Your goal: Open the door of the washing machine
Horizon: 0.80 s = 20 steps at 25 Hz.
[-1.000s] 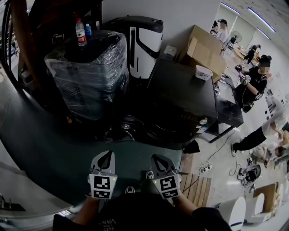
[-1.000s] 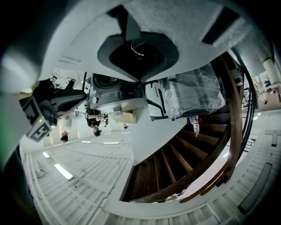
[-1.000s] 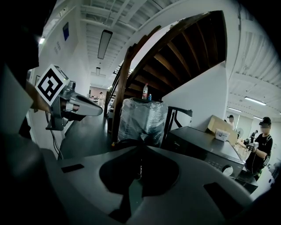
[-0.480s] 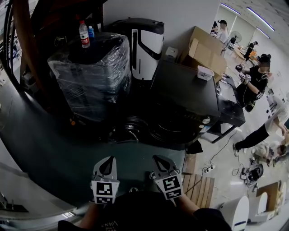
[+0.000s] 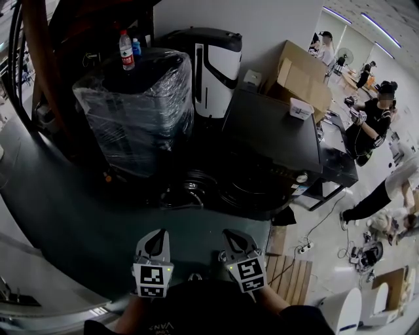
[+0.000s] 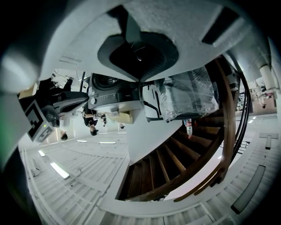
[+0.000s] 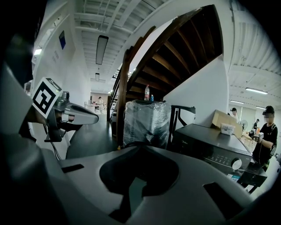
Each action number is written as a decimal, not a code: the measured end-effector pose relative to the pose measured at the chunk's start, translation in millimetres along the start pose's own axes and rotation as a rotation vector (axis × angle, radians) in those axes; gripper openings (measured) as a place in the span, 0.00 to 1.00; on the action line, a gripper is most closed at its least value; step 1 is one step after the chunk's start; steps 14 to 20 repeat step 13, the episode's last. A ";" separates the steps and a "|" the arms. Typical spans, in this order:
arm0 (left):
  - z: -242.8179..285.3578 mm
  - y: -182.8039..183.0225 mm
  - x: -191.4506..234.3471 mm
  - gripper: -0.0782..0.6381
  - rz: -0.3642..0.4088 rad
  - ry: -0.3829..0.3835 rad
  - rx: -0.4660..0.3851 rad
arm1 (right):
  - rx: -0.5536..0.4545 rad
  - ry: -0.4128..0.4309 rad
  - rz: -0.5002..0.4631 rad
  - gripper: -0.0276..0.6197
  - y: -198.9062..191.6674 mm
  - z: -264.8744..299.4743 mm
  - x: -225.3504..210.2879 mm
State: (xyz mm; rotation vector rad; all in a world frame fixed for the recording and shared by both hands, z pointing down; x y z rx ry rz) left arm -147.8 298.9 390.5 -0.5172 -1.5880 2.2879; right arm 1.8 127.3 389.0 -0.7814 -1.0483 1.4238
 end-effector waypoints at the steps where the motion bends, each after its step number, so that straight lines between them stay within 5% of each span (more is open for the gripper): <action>1: -0.1 -0.6 1.4 0.13 -0.004 0.003 0.006 | 0.002 0.000 0.002 0.05 -0.9 0.1 -0.2; 20: 6.7 -3.1 1.6 0.13 -0.006 0.017 0.018 | 0.015 0.000 0.008 0.05 -3.2 3.1 -8.6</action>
Point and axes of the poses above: the fingertips, and each gripper's own axes: z forward along the fingers, x to its left, y out of its top, the point moved 7 cm from there along -z, backward along the fingers, and after that the axes turned 2 degrees about y, right-handed, at the moved point
